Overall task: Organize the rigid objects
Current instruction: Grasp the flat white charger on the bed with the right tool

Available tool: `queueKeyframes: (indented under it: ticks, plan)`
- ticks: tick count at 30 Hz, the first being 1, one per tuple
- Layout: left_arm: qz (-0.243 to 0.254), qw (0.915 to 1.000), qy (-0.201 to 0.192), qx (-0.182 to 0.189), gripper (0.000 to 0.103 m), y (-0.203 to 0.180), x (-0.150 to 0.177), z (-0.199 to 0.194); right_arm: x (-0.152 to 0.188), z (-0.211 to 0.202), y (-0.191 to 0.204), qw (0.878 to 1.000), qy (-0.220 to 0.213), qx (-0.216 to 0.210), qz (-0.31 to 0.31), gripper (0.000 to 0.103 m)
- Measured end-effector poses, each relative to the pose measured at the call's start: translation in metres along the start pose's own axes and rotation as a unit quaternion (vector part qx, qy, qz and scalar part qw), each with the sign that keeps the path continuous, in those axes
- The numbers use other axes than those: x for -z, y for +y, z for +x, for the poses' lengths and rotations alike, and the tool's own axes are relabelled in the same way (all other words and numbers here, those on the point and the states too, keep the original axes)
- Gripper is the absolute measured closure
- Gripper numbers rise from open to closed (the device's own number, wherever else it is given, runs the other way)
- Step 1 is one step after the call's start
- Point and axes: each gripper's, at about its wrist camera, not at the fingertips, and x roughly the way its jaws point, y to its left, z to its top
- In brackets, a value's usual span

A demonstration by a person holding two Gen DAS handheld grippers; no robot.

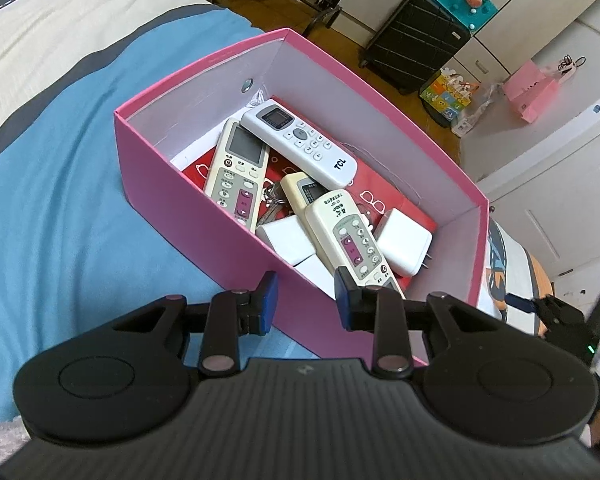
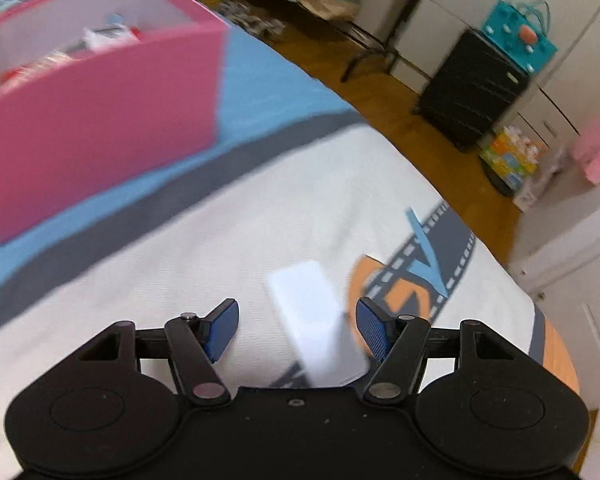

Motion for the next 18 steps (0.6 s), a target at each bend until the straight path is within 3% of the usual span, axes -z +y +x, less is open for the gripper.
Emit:
queueKeyframes:
  ticks: [2,7,13,15,18]
  plan:
    - [0.004,1.0,-0.001,-0.002,0.074,-0.001,0.0,0.0,0.003,0.016,-0.008,1.0,0.017,-0.007,0.023,0.032]
    - [0.005,1.0,0.003,0.002,0.074,0.0,0.0,0.001,0.016,0.02,-0.023,0.991,-0.004,-0.032,0.13,0.031]
    - [0.007,1.0,0.003,0.002,0.074,0.001,-0.001,0.002,0.03,0.017,-0.018,0.985,-0.032,-0.041,0.163,0.033]
    - [0.007,1.0,0.003,0.002,0.074,0.001,-0.001,0.001,0.031,0.014,-0.018,0.984,-0.035,-0.045,0.17,0.049]
    - [0.007,1.0,0.003,0.002,0.074,0.002,-0.001,0.001,0.028,0.012,-0.026,0.972,-0.041,-0.058,0.225,0.056]
